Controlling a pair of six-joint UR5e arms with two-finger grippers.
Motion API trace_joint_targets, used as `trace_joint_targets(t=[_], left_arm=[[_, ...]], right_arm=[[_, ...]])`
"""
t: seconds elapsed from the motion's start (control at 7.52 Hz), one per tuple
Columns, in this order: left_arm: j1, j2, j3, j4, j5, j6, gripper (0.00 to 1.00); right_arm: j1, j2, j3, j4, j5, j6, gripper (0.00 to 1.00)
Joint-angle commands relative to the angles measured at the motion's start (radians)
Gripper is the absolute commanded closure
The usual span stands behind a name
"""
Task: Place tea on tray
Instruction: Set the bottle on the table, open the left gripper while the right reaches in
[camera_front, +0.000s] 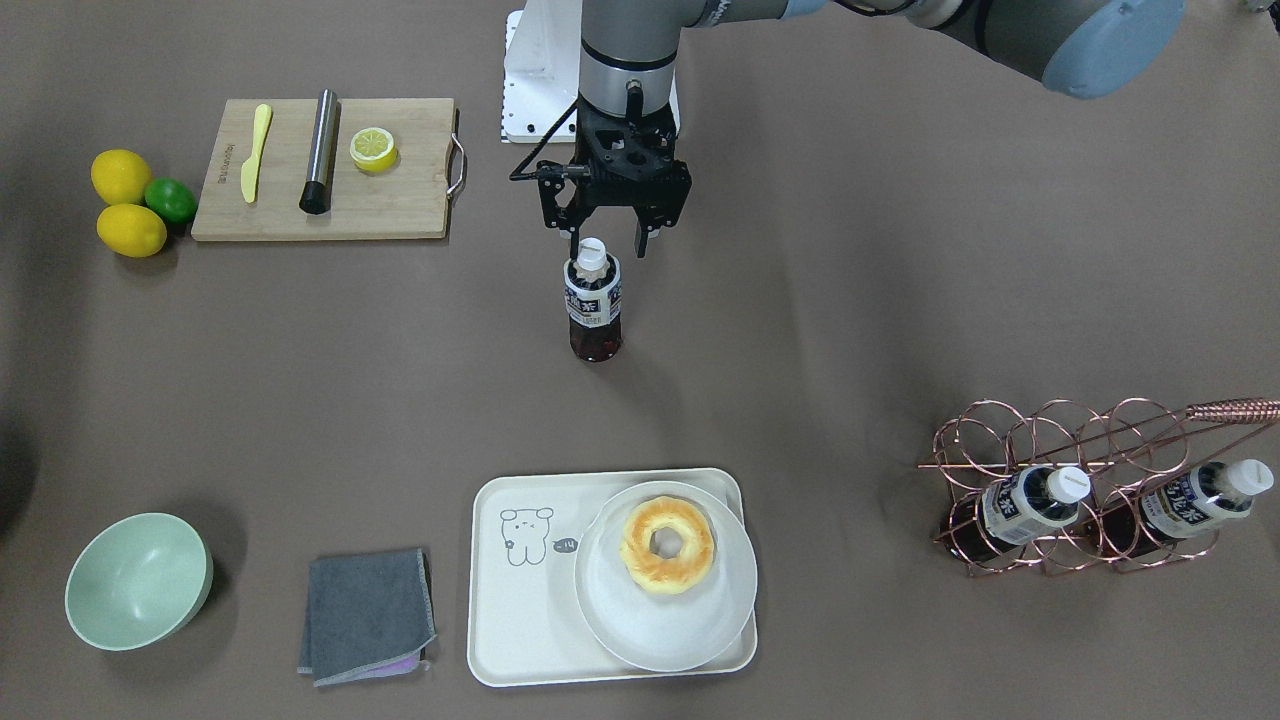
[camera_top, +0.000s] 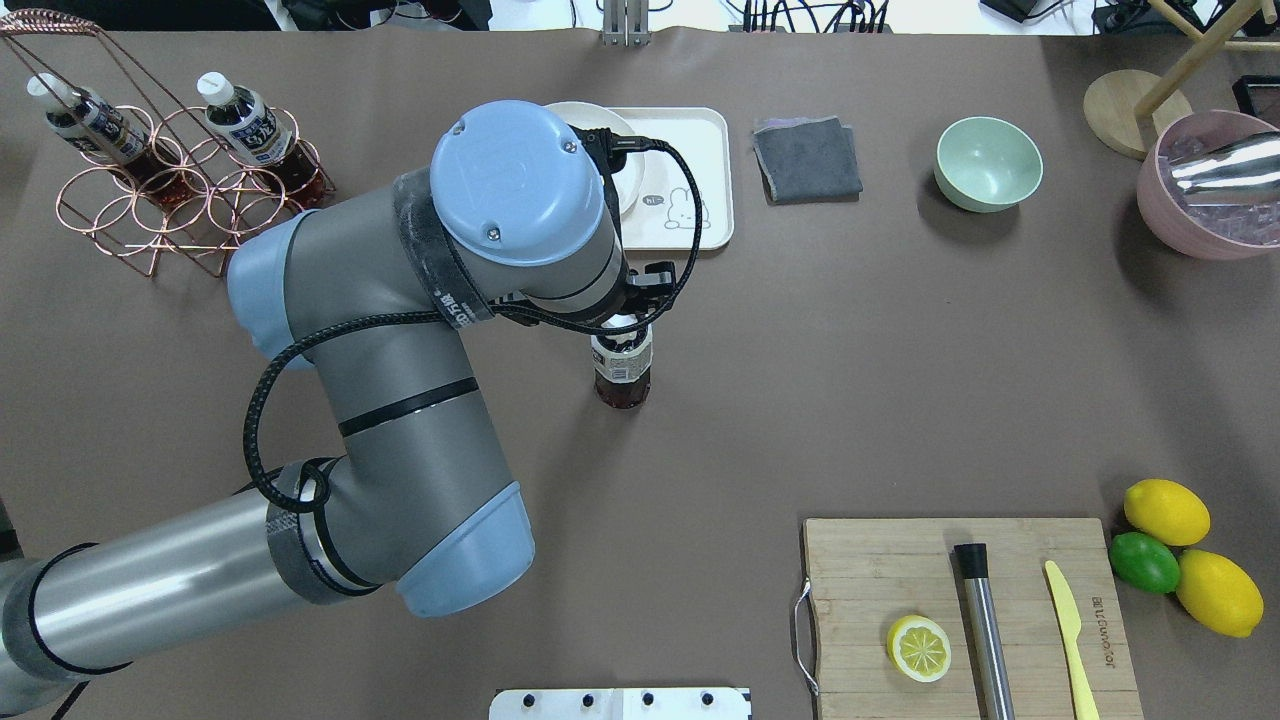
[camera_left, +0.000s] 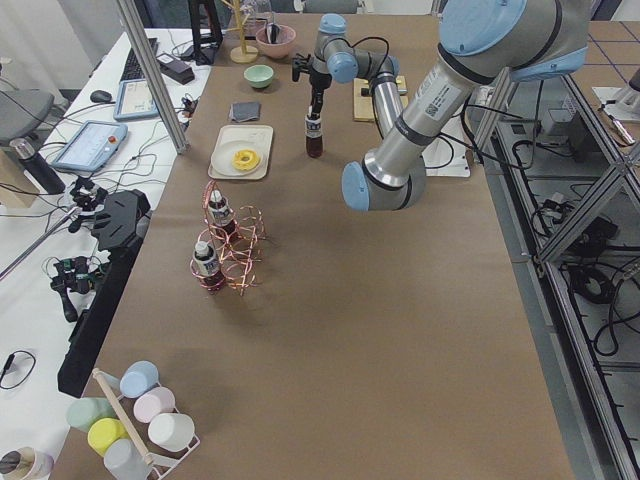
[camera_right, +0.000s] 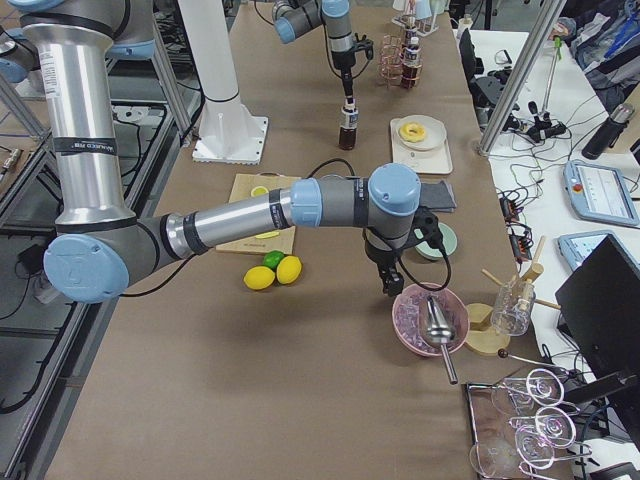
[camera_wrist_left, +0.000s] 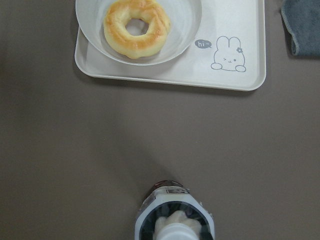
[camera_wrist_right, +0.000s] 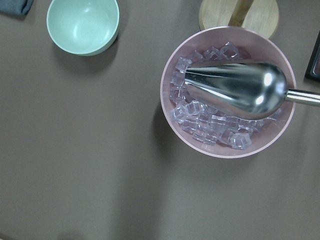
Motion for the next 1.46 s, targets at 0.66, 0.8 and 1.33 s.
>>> trace_joint_targets(t=[0.66,0.8,1.33], left_arm=[[-0.321,0.368,-0.097,-0.363,-0.381,0.209,0.16],[-0.382,0.42,-0.12,-0.361,-0.439,0.291,0.16],[-0.595,0.583,-0.158,-0.363,-0.592,0.537,0.16]], right_arm=[[-0.43,0.289,0.292,-0.002,-0.059,1.008,0.01],[-0.55,0.364,0.294,-0.002,-0.149,1.156,0.01],[-0.885,0.575,0.262,-0.007,-0.389,1.529,0.01]])
